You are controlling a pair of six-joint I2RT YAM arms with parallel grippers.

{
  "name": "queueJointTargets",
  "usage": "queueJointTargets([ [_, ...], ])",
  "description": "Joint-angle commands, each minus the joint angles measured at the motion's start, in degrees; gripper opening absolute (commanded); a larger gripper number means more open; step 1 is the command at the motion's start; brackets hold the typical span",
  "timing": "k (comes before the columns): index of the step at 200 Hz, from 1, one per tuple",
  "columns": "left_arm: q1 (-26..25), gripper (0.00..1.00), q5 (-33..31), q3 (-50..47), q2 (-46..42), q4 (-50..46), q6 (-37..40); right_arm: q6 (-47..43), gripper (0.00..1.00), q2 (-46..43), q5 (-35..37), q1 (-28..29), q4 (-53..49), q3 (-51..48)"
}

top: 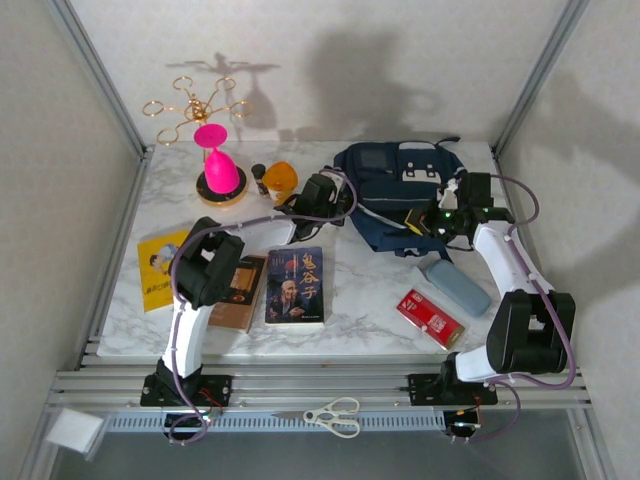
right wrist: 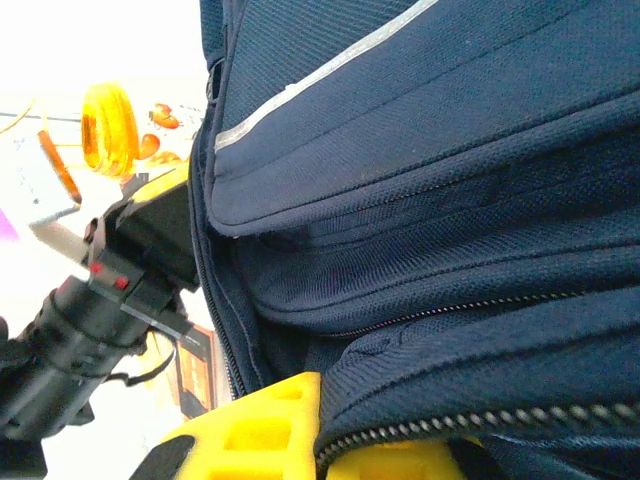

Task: Pack the student bag
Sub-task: Unzip the student bag at the top-right of the table, then pick up the book from the bottom-center of the table.

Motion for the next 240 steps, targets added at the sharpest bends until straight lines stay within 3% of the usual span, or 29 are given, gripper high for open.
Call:
queueJointTargets([
  [1, 1.9, 0.00, -4.7, 3.6, 2.8, -1.8, -1.2, -2.6, 0.00, -0.1, -5.0, 1.0, -0.2, -0.2],
  [48, 2.0, 0.00, -6.8, 1.2, -1.0, -5.6, -2.0, -1.4, 0.00, 3.3, -5.0, 4.1, 4.1, -1.0],
  [66, 2.0, 0.00, -4.3, -0.9, -3.6, -6.4, -1.9, -0.9, 0.00, 5.8, -5.4, 6.5, 6.5, -0.7],
  [80, 1.9, 0.17, -2.2, -2.6, -6.0, -6.9, -2.2, 0.0, 0.00, 6.8, -4.9, 7.7, 8.9, -1.3],
  [103, 1.6, 0.29, -0.3, -6.0, -10.7, -8.4, -3.9, -1.5, 0.12, 7.5, -2.3, 7.9, 7.4, -0.5],
  [137, 1.3, 0.39, 3.3, -15.5, -21.1, -9.2, -9.7, -4.3, 0.57, 4.0, 4.5, 7.9, 1.9, 1.0],
  [161, 0.3, 0.47, 3.1, -22.4, -29.0, -11.7, -15.0, -4.1, 0.68, 1.0, 9.8, 8.7, -3.0, 2.4],
  [181, -0.9, 0.51, 0.0, -29.3, -35.8, -15.8, -21.8, -3.1, 0.76, -2.1, 17.3, 14.0, -5.7, 1.5],
  [211, -2.3, 0.60, -2.6, -38.8, -44.5, -21.7, -29.0, 2.9, 0.81, -5.0, 18.6, 23.8, -2.3, -5.8],
  [240, -2.4, 0.66, -2.7, -46.0, -49.6, -24.7, -30.7, 10.3, 0.83, -3.2, 19.8, 36.3, 5.2, -11.0],
])
